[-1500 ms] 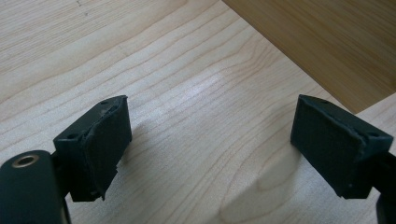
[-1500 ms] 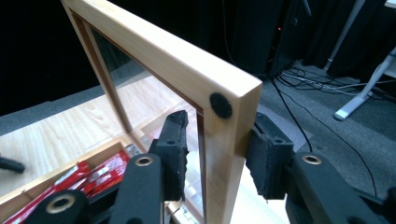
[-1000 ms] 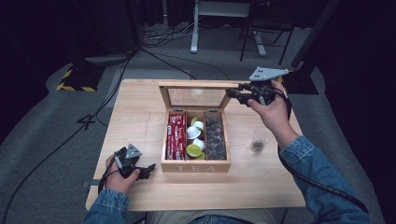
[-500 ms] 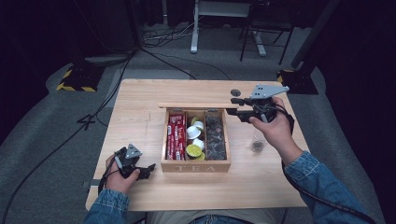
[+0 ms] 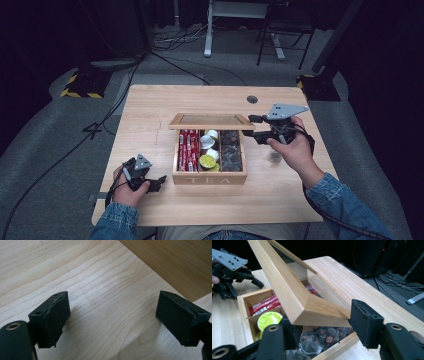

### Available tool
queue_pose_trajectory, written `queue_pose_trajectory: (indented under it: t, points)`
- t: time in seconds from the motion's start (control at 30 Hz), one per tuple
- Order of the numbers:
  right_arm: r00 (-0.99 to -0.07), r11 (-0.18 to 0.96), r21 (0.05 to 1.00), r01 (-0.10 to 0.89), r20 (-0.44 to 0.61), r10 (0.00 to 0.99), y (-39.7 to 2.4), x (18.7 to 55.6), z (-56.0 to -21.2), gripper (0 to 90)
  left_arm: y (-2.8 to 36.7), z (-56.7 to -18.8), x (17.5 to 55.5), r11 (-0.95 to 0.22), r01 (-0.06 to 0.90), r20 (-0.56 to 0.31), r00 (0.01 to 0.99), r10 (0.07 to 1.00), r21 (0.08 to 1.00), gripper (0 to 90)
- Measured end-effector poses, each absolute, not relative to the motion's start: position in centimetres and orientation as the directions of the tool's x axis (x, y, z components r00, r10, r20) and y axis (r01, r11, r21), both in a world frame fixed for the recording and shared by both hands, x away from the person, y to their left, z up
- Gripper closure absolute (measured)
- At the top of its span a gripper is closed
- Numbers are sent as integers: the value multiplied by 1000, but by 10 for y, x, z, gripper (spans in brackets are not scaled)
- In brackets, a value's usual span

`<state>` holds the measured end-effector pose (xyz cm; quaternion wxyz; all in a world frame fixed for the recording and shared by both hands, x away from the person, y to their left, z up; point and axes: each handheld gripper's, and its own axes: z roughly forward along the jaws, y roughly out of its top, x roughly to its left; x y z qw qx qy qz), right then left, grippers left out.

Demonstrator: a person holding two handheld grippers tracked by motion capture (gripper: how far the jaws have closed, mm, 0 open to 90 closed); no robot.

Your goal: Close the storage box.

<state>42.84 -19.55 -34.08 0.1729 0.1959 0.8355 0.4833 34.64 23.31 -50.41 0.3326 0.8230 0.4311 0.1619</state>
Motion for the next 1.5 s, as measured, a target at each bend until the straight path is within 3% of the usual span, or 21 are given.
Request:
queue_pose_trajectory:
  t: [0.63,1.5]
  points:
    - [-871,491,857,159,-112,478,-198,405,-375,372,233,-504,346,-406,603,-23,576,817,687,126]
    - [-893,539,822,182,-92,441,-204,378,-413,366,233,-504,346,-407,602,-21,577,817,687,126]
